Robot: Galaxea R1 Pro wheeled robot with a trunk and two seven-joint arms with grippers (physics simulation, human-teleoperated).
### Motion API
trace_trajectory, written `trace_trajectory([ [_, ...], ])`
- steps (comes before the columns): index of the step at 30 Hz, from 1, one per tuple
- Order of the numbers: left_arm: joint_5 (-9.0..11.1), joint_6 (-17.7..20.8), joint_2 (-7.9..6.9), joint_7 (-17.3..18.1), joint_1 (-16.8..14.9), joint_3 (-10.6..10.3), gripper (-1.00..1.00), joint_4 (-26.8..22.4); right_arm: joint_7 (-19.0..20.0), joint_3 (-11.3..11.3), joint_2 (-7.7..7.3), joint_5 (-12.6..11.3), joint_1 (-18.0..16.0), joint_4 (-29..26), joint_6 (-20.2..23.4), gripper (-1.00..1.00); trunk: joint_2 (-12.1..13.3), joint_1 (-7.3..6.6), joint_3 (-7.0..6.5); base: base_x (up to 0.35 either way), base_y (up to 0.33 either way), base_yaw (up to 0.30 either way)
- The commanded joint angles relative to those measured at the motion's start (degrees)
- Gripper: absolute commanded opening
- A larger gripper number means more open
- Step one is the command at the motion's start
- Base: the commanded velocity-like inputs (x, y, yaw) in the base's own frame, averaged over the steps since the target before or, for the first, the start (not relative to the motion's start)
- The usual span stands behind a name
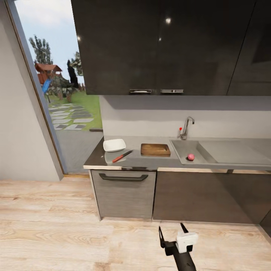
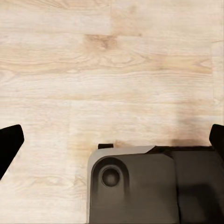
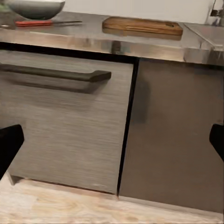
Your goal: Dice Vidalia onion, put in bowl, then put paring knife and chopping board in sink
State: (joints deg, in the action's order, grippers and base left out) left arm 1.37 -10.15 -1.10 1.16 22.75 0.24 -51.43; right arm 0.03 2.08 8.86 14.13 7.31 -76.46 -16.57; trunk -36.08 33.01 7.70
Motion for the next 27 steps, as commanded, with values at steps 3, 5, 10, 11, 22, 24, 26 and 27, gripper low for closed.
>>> trace_trajectory([
  [3,0.2,-0.1,-0.03,0.1,0.0,1.0,1.00,-4.3,-0.1,-0.1,0.02,0.4,0.1,7.1,-5.3,1.00,-0.1,0.02,0.07,0.000,0.000,0.000],
  [5,0.2,0.0,0.02,0.1,0.0,1.3,1.00,-8.2,-0.1,-0.1,0.05,0.4,0.1,11.7,-8.0,1.00,-0.1,0.02,0.07,0.000,0.000,0.000],
  [10,0.2,3.0,0.24,0.1,-0.1,1.5,1.00,-15.7,0.0,-0.3,0.03,0.4,0.2,17.5,-9.8,1.00,-0.1,0.02,0.07,0.000,0.000,0.000],
  [11,0.2,5.3,0.29,0.1,-0.4,1.5,1.00,-18.1,0.1,-0.3,0.06,0.3,0.2,18.8,-10.0,1.00,-0.1,0.02,0.07,0.000,0.000,0.000],
  [22,0.0,27.5,2.95,0.1,-11.7,1.3,1.00,-31.1,0.4,-0.5,0.11,0.2,0.2,26.3,-10.4,1.00,-0.1,0.02,0.07,0.000,0.000,0.000],
  [24,-0.1,31.7,3.71,0.0,-15.0,1.2,1.00,-31.5,0.5,-0.6,0.11,0.1,0.2,26.5,-10.4,1.00,-0.1,0.02,0.07,0.000,0.000,0.000],
  [26,-0.2,35.2,4.38,0.0,-17.5,1.1,1.00,-31.7,0.5,-0.6,0.11,0.1,0.2,26.6,-10.3,1.00,-0.1,0.02,0.07,0.000,0.000,0.000],
  [27,-0.2,37.5,4.75,0.0,-19.6,1.0,1.00,-31.8,0.5,-0.6,0.11,0.1,0.2,26.6,-10.3,1.00,-0.1,0.02,0.07,0.000,0.000,0.000],
])
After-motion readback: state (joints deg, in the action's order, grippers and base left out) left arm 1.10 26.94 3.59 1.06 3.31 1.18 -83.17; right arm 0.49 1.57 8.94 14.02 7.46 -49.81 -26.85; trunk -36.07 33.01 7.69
